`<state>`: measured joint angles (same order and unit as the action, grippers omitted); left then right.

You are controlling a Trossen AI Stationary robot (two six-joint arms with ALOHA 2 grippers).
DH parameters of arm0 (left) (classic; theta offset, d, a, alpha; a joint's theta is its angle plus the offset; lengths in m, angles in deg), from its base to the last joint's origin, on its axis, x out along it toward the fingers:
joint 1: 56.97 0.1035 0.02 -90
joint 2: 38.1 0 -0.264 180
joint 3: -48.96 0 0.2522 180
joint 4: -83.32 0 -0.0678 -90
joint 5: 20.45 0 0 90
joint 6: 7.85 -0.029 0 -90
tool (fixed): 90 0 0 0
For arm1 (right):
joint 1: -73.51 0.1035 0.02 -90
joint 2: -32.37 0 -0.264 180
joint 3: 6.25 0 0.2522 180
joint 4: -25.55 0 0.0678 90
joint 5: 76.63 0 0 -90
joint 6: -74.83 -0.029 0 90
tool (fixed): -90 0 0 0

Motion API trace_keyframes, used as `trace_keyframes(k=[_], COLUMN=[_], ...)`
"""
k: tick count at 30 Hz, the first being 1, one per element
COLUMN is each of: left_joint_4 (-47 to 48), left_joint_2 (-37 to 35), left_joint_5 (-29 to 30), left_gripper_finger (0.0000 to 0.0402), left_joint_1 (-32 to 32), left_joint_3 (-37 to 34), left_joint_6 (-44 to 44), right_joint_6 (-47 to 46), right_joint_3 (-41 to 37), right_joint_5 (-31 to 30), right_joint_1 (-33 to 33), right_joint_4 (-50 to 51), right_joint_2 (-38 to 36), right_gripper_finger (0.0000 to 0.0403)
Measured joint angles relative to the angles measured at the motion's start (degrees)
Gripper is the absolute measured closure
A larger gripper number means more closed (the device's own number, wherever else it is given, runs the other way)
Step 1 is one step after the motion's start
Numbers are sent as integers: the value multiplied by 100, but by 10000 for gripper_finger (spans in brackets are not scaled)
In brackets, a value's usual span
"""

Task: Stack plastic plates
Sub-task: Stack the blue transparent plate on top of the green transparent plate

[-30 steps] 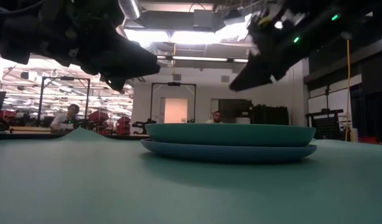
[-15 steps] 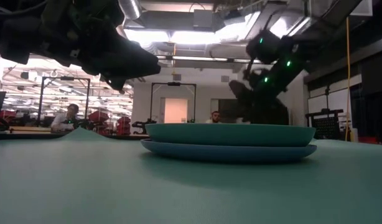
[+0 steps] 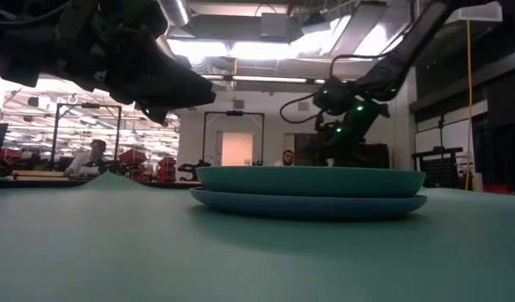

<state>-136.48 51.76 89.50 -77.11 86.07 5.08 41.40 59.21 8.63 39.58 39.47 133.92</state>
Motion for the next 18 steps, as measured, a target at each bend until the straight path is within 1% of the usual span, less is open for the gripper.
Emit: trace_keyframes(k=[3,6,9,12,15,18], left_joint_4=[75,142,183,209,211,218], left_joint_2=[0,0,0,0,0,0], left_joint_5=[-1,-1,-1,-1,0,8], left_gripper_finger=[305,305,305,305,305,305], left_joint_1=[-2,-4,-4,-4,0,0], left_joint_3=[-1,1,1,1,1,1], left_joint_6=[0,0,-1,0,-8,-11], right_joint_6=[155,217,219,225,375,510], right_joint_3=[510,948,1294,1636,1944,2054], right_joint_5=[133,138,452,538,477,470], right_joint_1=[-117,-195,-225,-221,-214,-214], right_joint_4=[403,762,938,1315,1767,1928], right_joint_2=[317,641,913,1167,1344,1416], right_gripper_finger=[235,235,235,237,252,282])
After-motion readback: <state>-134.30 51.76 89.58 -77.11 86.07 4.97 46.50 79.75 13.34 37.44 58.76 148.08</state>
